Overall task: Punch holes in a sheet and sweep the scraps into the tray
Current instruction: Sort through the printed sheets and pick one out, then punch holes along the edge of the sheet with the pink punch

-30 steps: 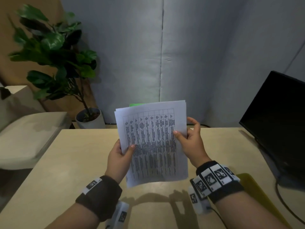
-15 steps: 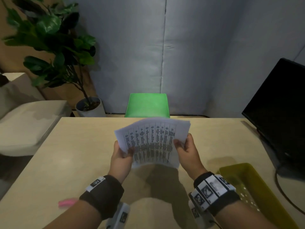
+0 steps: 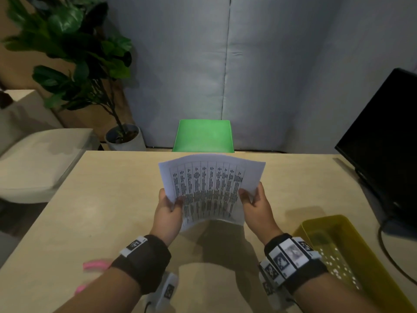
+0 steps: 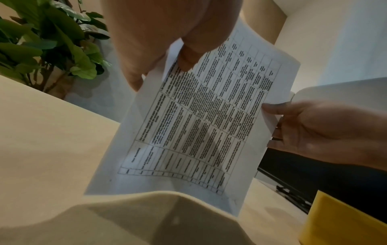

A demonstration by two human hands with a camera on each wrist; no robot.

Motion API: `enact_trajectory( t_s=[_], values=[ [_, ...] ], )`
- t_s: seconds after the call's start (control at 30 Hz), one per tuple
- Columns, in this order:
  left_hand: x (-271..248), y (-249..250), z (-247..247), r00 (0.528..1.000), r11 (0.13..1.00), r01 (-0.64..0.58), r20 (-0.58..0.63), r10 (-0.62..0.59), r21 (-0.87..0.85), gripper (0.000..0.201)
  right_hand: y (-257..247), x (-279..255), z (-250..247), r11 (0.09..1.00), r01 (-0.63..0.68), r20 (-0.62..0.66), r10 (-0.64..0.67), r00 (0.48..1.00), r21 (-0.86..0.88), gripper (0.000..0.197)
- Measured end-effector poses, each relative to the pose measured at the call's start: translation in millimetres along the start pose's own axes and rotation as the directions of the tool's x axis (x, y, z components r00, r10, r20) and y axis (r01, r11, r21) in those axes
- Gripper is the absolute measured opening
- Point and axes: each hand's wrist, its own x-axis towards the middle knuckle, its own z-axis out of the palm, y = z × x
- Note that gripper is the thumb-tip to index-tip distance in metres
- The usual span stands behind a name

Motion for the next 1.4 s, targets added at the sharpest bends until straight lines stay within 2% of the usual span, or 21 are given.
enact_trajectory(
  t_s=[0.17,0.37,0.57,0.67,0.9,1.0,1.07,1.2,1.27,1.33,1.4],
  values=[
    [-2,-3,2,1.000,1.000,0.022,0.010,-0.022,0.001,0.020,3,-1,-1,0.999,0.001,-0.003,-0.002,1.000,-0.033,0.025],
    [1,-2,-4,1.000,1.000,0.016,0.026,-0.016,-0.001,0.014,2,-1,1,0.996,-0.028,0.013,0.029,0.999,-0.091,0.034],
    [7,9,-20,0.993,0.995,-0.097,-0.060,0.099,0.038,0.010,-3,2,8,0.996,-0.031,0.050,0.035,0.998,-0.089,0.033],
    [9,11,-31,0.988,0.992,-0.110,-0.105,0.117,0.068,0.004,-4,3,18,0.995,-0.030,0.071,0.037,0.997,-0.100,0.030],
    [13,8,-73,0.978,0.991,-0.109,-0.169,0.120,0.074,0.004,-13,4,56,0.995,-0.018,0.126,0.030,0.992,-0.101,0.022],
    [18,12,-96,0.969,0.989,-0.119,-0.207,0.134,0.082,0.015,-13,6,74,0.987,-0.022,0.151,0.047,0.987,-0.160,0.017],
    [21,14,-114,0.960,0.987,-0.133,-0.236,0.151,0.090,0.019,-14,6,89,0.976,-0.022,0.172,0.061,0.983,-0.219,0.025],
    [27,15,-145,0.947,0.987,-0.143,-0.281,0.157,0.071,0.005,-5,5,119,0.905,-0.017,0.184,0.104,0.977,-0.426,0.061],
    [30,16,-160,0.942,0.988,-0.141,-0.298,0.153,0.059,0.003,1,4,134,0.859,0.018,0.212,0.106,0.972,-0.511,0.072],
    [33,17,-174,0.938,0.988,-0.140,-0.311,0.151,0.058,0.003,6,3,149,0.798,0.108,0.295,0.091,0.951,-0.593,0.067],
    [33,15,-189,0.940,0.990,-0.130,-0.311,0.141,0.055,0.004,11,-1,166,0.714,0.207,0.409,0.121,0.904,-0.669,0.059]
  ],
)
